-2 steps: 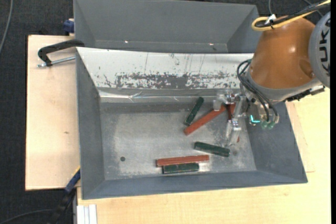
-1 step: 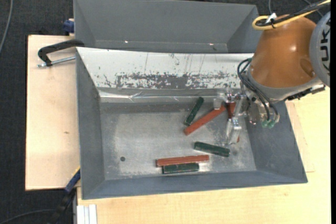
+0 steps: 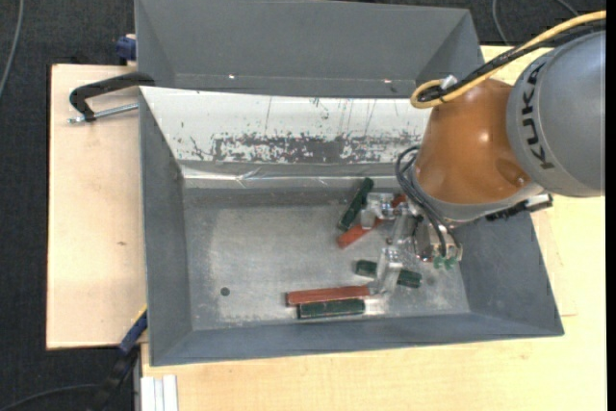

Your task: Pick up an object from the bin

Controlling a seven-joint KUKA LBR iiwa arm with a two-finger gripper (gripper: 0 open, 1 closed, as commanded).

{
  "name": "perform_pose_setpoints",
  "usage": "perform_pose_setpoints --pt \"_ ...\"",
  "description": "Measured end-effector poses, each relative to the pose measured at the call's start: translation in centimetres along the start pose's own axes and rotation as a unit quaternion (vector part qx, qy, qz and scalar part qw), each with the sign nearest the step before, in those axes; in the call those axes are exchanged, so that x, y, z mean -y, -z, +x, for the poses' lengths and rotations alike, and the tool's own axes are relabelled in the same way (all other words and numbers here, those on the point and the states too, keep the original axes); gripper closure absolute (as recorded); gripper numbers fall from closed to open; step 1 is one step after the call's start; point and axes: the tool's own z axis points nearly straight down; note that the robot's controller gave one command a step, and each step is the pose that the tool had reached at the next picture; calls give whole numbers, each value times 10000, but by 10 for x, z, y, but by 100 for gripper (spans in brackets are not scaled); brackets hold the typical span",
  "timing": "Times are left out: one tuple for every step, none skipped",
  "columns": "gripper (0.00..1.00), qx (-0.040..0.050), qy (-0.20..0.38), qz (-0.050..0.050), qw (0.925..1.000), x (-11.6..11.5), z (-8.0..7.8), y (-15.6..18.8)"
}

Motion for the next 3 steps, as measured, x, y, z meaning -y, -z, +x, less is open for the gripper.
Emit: perform_pose_setpoints --pt "0 -50 96 4 9999 -10 7 -42" --pt "0 -9 401 0 9992 -50 18 -12" --pt "0 -42 -77 -2 10000 -41 13 -58"
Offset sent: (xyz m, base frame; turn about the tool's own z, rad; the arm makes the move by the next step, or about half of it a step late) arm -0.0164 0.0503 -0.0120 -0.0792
